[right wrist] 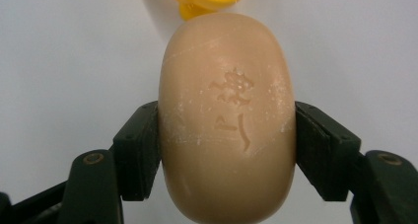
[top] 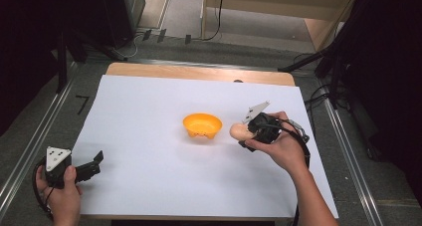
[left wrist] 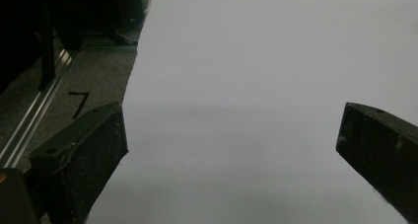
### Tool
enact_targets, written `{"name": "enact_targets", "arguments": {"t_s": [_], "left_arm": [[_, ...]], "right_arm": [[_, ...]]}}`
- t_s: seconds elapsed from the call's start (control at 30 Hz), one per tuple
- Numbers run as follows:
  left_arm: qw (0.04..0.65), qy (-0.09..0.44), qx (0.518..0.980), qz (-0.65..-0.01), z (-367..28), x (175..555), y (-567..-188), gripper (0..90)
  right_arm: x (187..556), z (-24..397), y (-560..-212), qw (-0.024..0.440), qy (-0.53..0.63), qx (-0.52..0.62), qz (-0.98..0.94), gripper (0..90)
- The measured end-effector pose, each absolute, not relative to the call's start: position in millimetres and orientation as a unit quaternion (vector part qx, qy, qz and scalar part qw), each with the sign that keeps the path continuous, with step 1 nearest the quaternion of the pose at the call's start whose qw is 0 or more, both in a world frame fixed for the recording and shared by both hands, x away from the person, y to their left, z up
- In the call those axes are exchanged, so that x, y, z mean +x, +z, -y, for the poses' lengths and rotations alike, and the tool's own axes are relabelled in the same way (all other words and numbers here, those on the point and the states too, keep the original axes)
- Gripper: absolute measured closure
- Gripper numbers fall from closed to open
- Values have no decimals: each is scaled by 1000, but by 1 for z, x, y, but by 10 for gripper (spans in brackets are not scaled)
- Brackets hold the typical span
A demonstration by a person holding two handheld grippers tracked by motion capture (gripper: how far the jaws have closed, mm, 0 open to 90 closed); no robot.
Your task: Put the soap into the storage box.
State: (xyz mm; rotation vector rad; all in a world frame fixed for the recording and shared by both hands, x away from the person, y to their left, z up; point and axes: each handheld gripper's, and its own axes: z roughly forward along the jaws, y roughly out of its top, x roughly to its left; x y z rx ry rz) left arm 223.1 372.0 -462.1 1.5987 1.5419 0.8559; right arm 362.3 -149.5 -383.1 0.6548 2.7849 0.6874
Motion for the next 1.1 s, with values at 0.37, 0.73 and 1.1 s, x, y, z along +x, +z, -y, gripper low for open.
{"name": "enact_targets", "arguments": {"t_s": [0.37,0.73,1.1], "left_arm": [[373,332,624,-601,-373,223,-462,0],[373,331,624,-601,-372,223,-462,0],[374,330,625,-601,-372,223,-462,0]], "right_arm": [[375,132,-375,101,245,191,-945,335],[385,118,-373,100,254,173,-946,335],[397,99,-369,92,253,143,-952,334]]}}
